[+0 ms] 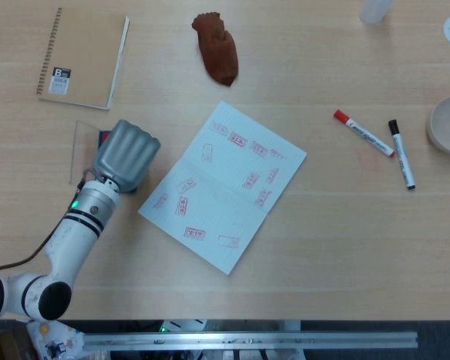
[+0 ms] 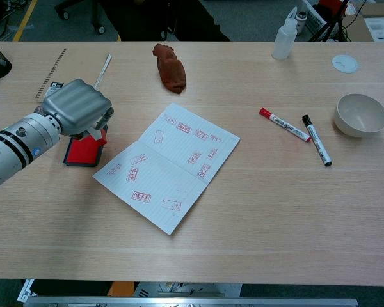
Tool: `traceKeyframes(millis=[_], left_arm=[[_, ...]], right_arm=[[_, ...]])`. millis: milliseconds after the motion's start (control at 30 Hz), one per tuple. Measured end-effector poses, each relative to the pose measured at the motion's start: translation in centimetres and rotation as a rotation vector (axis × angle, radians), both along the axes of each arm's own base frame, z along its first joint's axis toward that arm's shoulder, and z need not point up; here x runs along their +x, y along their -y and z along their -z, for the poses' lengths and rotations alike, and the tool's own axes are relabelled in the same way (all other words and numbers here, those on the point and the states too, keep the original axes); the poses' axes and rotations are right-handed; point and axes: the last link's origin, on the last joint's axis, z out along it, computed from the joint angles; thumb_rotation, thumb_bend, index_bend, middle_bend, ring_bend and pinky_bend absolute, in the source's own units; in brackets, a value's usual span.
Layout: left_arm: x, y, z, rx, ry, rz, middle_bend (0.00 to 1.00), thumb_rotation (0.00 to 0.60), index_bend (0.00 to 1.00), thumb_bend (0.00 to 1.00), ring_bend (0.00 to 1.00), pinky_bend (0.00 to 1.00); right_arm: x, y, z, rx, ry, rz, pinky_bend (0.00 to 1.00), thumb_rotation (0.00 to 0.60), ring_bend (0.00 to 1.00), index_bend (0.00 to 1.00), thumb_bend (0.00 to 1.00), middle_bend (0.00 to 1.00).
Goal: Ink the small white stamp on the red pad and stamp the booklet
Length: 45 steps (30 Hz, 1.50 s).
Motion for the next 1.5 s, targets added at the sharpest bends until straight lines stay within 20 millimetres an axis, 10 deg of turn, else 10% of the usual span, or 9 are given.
traceKeyframes(millis=[800, 1500], left_arm=[[6.1, 5.1, 4.9, -0.125, 0.016, 0.127, 1.0, 0.6, 0.6, 0.28, 1.0, 1.0], [4.7, 5.9, 8.2, -0.139, -0.053, 0.1, 1.0, 0.6, 0.6, 0.28, 1.0, 1.0]], right_arm=[[-1.1, -0.8, -1.1, -0.022, 0.007, 0.02, 0.37, 0.6, 0.25, 0.2, 0.2, 0.32], [-1.3, -1.2, -1.5, -0.033, 0.004, 0.029, 0.37, 0.6, 0.25, 0.2, 0.2, 0.32]])
